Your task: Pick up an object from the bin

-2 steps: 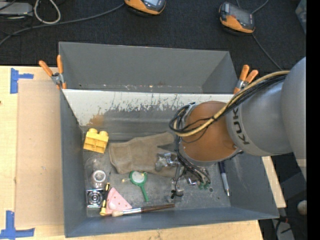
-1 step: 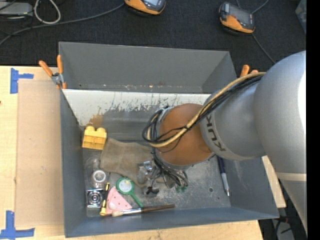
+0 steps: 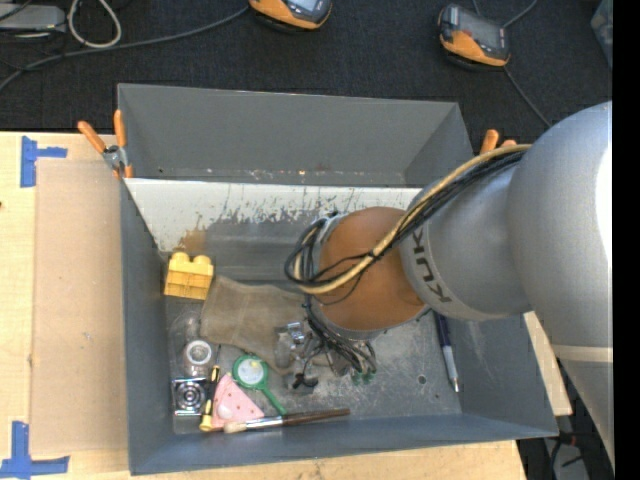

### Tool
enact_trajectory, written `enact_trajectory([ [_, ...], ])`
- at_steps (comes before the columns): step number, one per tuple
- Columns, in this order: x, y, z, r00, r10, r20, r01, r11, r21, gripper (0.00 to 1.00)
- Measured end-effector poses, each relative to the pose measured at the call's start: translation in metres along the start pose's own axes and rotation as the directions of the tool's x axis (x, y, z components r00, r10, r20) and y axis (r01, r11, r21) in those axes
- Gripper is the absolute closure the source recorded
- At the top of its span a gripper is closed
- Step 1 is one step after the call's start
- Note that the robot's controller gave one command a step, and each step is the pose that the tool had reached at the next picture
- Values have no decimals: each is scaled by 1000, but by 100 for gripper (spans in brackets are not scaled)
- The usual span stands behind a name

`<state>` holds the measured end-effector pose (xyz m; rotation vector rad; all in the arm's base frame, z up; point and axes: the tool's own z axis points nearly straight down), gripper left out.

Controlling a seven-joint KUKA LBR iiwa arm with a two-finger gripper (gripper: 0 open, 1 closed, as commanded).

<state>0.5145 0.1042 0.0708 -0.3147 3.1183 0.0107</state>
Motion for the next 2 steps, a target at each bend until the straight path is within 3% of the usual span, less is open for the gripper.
enact_trajectory([
  [1,30,-26,-30,997,-74,-3,74,997,0,100],
  [2,48,-10,-25,995,-96,-4,96,995,-2,100],
])
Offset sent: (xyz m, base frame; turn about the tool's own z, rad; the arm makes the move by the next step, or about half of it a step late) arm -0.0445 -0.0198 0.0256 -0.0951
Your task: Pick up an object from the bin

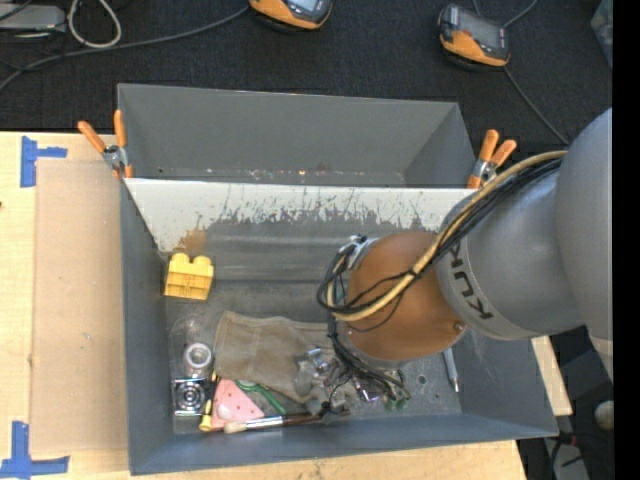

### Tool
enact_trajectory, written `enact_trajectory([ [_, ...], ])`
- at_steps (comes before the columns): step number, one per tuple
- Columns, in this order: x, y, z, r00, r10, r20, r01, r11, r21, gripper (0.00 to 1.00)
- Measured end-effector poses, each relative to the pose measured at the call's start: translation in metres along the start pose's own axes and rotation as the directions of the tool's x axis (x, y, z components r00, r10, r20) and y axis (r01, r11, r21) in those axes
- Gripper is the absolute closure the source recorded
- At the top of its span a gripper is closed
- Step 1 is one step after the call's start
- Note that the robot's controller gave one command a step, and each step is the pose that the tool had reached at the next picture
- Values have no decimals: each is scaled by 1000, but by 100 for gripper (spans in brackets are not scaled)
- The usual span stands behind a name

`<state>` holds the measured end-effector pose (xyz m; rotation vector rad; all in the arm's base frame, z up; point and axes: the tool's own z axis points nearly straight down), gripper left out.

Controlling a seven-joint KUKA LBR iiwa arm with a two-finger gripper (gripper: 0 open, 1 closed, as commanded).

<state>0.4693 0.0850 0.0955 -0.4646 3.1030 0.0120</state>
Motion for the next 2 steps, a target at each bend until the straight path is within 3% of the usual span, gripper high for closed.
enact_trajectory([
  [1,-9,-62,-34,1000,-12,5,12,1000,5,100],
  [2,-3,-14,-26,1000,-14,-7,14,1000,-7,100],
])
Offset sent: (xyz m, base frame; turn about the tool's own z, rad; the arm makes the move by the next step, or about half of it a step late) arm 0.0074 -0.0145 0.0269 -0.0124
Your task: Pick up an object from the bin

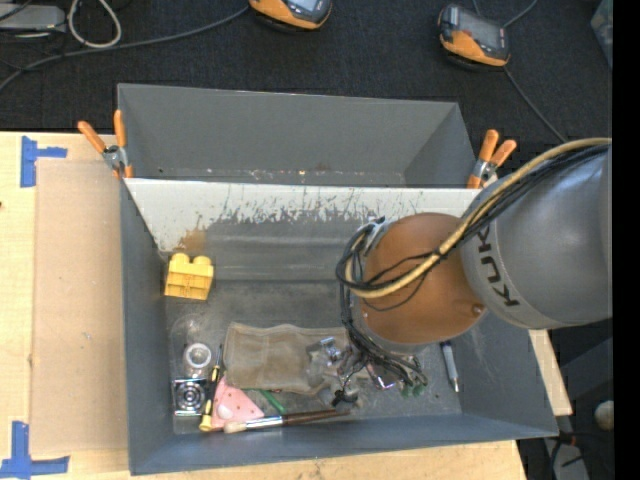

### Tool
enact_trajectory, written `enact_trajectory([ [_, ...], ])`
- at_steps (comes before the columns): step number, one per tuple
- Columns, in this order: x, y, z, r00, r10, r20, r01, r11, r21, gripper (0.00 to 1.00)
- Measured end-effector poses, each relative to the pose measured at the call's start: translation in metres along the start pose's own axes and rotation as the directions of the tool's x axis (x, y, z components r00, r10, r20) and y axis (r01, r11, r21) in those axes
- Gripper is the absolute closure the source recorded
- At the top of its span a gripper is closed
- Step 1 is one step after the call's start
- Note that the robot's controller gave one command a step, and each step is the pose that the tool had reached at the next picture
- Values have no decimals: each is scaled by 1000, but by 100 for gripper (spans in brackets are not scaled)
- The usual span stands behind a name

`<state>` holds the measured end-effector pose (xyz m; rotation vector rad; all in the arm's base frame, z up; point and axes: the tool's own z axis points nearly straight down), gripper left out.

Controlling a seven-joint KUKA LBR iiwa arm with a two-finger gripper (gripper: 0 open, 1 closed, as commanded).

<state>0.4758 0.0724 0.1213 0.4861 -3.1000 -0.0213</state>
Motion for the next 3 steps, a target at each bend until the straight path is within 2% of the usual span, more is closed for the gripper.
enact_trajectory([
  [1,-40,-59,0,1000,-3,8,3,1000,10,100],
  [2,-9,-44,24,988,155,-6,-155,988,-2,100],
  [3,-9,-44,24,988,156,-6,-156,988,-2,100],
])
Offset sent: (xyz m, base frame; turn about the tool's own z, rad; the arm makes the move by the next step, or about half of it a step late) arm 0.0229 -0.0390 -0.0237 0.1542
